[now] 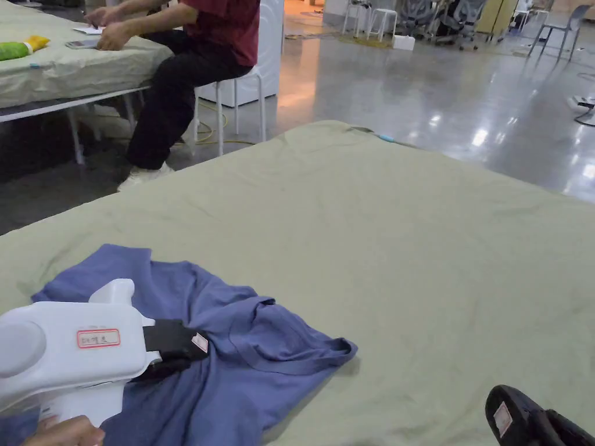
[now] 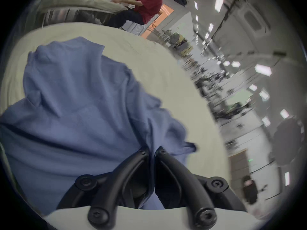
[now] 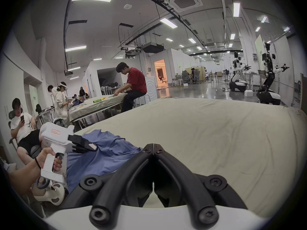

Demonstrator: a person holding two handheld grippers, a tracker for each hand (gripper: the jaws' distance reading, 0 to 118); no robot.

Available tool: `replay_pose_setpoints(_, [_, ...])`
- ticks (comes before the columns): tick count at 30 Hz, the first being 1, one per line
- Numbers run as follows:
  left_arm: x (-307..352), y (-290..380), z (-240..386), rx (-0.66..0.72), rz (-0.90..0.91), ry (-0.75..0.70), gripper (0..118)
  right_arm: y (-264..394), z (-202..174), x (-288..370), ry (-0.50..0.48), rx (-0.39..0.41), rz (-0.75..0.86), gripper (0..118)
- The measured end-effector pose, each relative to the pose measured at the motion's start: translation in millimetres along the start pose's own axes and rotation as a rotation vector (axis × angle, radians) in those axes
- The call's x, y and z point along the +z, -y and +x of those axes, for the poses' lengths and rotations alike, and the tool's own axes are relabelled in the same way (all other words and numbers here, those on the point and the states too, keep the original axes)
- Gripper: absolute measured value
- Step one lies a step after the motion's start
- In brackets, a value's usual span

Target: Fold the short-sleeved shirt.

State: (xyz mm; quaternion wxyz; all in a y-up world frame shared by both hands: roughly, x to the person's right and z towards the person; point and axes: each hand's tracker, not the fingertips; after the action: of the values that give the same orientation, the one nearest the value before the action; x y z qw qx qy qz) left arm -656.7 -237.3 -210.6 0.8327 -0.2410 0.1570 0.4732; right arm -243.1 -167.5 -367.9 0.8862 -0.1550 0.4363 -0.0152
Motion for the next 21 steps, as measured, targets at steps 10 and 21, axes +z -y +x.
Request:
replay_pose_setpoints(10, [-26,39,143,-0.146,-0.031,0.251,6,-16,67,108,0.239,-0.064,0.107,2])
replay_pose_setpoints(21, [-94,228,396,-0.436,-0.419,0.764,6,-15,122,276,0.611,0.056,0.187,2])
